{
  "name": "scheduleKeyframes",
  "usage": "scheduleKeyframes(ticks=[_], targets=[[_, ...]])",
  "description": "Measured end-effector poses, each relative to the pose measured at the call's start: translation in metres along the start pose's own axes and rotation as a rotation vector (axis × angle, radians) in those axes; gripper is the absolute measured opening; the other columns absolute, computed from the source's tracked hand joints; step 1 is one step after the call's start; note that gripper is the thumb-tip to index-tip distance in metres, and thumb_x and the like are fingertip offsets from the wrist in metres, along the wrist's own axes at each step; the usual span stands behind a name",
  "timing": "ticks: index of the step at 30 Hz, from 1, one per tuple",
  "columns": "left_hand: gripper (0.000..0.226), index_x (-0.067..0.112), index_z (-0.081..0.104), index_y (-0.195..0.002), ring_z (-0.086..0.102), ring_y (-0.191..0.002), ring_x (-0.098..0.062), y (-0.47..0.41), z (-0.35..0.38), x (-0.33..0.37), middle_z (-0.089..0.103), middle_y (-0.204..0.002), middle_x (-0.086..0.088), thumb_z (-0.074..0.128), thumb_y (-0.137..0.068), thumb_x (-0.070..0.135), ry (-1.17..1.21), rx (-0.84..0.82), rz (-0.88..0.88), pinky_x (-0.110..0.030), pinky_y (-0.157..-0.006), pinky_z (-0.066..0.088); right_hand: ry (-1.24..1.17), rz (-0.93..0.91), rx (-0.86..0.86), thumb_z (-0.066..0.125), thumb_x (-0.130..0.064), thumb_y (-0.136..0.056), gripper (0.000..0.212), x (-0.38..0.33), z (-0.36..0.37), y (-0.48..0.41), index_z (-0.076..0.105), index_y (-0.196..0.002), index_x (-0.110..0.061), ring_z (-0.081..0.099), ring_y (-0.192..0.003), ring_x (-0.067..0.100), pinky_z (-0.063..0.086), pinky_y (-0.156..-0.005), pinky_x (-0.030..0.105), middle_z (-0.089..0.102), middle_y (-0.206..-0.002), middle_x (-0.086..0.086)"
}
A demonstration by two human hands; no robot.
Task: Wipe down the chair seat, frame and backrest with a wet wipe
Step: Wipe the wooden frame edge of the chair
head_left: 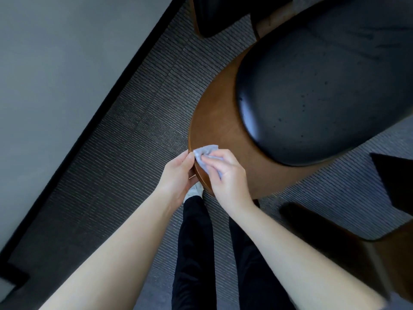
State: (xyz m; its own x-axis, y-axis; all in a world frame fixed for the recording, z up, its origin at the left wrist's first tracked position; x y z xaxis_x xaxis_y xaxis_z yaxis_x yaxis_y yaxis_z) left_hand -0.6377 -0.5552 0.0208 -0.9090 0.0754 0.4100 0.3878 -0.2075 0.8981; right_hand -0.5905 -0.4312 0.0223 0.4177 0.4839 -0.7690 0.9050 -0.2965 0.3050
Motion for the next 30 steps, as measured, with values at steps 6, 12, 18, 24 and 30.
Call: scheduleKeyframes(ticks=[6,12,18,24,30], targets=[[0.035,0.006,0.066,-0.114,0.067,-0.109,-0.026,0.009,0.005,-0.007,0.073,-0.109,-0.009,0.035,-0.106,0.019,-0.021,0.041,0.004,-0.042,-0.099,0.051,0.052,0.134,0.117,0.058,0.0,-0.088,0.022,0.009,-0.006,0.011,0.075,-0.099,-0.007,0.061,-0.093,0.018,0.044,-0.079,0.016,0.062,-0.101,0.004],[0.039,0.01,0.067,-0.116,0.068,-0.107,-0.019,0.016,0.015,-0.016,0.073,-0.11,-0.005,0.032,-0.107,0.025,-0.006,0.107,0.038,-0.04,-0.099,0.051,0.07,0.246,0.192,0.056,-0.002,-0.087,0.022,0.03,-0.021,0.025,0.075,-0.098,-0.007,0.061,-0.095,0.024,0.039,-0.08,0.012,0.061,-0.102,0.004],[0.037,0.014,0.067,-0.111,0.068,-0.106,-0.016,0.025,0.025,-0.023,0.074,-0.108,-0.001,0.032,-0.107,0.026,0.042,0.148,0.059,-0.037,-0.098,0.051,0.05,0.104,0.086,0.056,-0.004,-0.088,0.023,0.038,-0.03,0.044,0.074,-0.101,-0.008,0.061,-0.096,0.026,0.051,-0.082,0.034,0.063,-0.104,0.006],[0.037,0.013,0.069,-0.105,0.07,-0.101,-0.019,0.025,0.025,-0.026,0.074,-0.105,-0.005,0.034,-0.106,0.025,-0.061,0.26,0.113,-0.04,-0.095,0.054,0.043,0.135,0.082,0.059,-0.004,-0.089,0.02,0.038,-0.031,0.043,0.074,-0.102,-0.008,0.06,-0.095,0.027,0.052,-0.078,0.036,0.063,-0.103,0.006],[0.039,0.013,0.069,-0.097,0.07,-0.099,-0.022,0.027,0.029,-0.024,0.074,-0.1,-0.008,0.033,-0.106,0.024,-0.131,0.325,0.132,-0.041,-0.092,0.055,-0.013,-0.011,0.025,0.059,-0.007,-0.089,0.019,0.032,-0.028,0.053,0.074,-0.101,-0.009,0.06,-0.096,0.025,0.05,-0.078,0.032,0.065,-0.105,0.004]])
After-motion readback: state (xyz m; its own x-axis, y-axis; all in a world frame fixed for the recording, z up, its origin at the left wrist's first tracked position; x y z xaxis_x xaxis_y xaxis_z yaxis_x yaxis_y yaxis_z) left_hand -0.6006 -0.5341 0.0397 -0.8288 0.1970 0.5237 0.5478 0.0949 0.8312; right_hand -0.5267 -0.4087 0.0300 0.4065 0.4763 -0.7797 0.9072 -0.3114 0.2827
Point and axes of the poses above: each hand's wrist, its own y-axis away from the middle knuckle, its own z-axis out of the palm, x = y × z, the point moved 3 cm from there along -y, towards the middle knuckle
